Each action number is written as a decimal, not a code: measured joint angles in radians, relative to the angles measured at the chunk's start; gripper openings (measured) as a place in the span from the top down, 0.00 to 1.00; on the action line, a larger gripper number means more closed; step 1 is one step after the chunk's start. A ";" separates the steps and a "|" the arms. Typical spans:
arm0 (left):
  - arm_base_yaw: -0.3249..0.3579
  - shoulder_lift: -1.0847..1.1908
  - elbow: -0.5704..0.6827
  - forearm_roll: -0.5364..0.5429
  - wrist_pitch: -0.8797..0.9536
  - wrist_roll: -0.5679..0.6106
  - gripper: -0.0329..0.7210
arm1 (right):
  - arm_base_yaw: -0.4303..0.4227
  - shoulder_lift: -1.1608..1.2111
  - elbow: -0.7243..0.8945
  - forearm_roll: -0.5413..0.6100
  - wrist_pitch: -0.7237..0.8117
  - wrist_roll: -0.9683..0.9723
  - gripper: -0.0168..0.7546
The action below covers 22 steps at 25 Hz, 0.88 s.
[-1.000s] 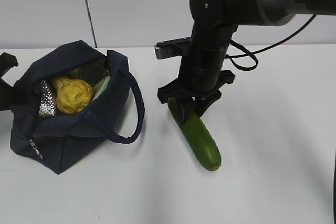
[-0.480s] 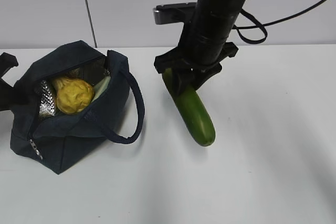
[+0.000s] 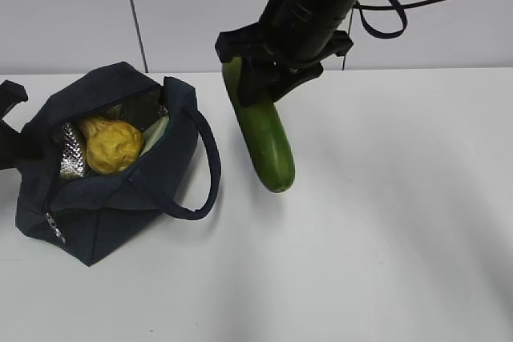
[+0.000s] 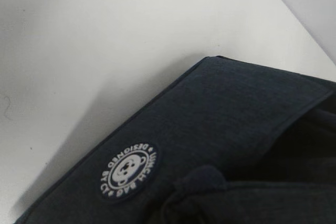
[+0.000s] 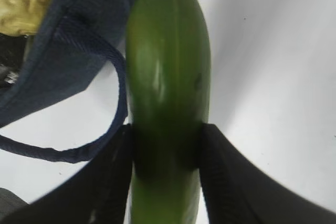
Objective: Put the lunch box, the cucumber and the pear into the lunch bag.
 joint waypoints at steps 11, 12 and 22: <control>0.000 0.000 0.000 0.001 0.000 0.000 0.96 | 0.002 -0.002 0.000 0.359 -0.184 -0.156 0.59; 0.000 0.000 0.000 0.001 0.000 0.000 0.96 | 0.002 -0.002 0.000 0.393 -0.201 -0.170 0.59; 0.000 0.000 0.000 0.001 0.000 0.000 0.96 | 0.034 0.107 -0.002 0.711 -0.340 -0.328 0.59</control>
